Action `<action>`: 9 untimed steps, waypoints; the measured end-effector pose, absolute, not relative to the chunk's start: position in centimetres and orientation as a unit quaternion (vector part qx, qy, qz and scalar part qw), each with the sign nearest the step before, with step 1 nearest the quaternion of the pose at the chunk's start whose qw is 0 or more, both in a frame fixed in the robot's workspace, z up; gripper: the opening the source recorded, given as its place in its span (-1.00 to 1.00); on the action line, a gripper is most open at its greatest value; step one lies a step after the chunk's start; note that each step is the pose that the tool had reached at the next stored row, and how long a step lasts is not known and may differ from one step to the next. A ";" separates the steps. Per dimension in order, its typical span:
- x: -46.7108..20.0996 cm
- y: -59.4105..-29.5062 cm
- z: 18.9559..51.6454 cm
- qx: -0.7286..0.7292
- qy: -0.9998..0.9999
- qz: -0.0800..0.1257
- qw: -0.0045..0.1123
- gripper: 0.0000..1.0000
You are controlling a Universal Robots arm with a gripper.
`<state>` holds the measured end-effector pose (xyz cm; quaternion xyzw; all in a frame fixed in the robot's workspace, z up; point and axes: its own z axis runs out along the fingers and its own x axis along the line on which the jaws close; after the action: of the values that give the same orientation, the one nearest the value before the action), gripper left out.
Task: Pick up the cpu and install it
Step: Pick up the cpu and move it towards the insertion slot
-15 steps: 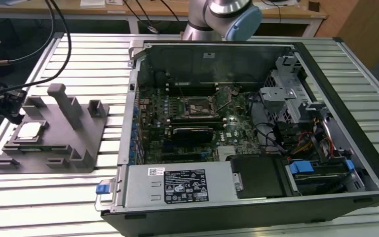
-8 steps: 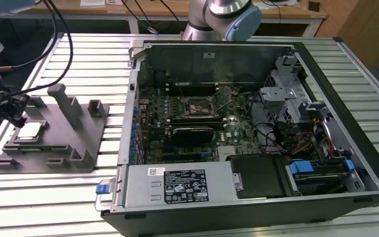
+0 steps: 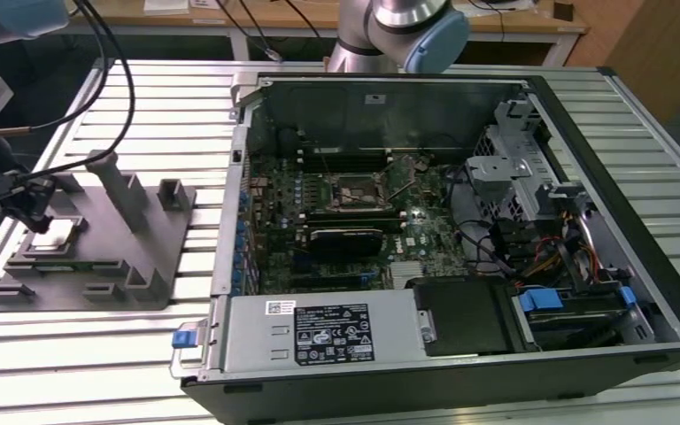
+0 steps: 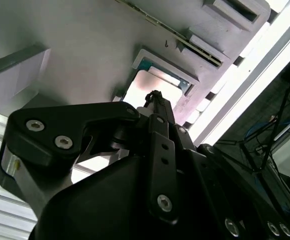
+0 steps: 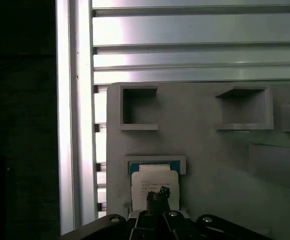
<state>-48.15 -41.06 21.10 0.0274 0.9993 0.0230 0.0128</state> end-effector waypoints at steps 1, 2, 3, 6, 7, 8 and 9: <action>-48.2 -41.0 21.0 0.027 0.999 0.023 0.013 -0.79; -48.2 -41.0 20.9 0.026 0.999 0.023 0.013 -0.79; -48.2 -41.0 20.8 0.026 0.999 0.023 0.013 -0.79; -48.2 -40.9 20.3 0.024 0.999 0.023 0.013 -0.79; -48.2 -40.9 20.2 0.023 0.999 0.023 0.013 -0.79; -48.2 -40.8 20.2 0.023 0.999 0.023 0.013 -0.79; -48.1 -40.8 20.1 0.023 0.999 0.023 0.013 -0.79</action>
<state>-48.15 -40.81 20.14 0.0226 0.9994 0.0230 0.0126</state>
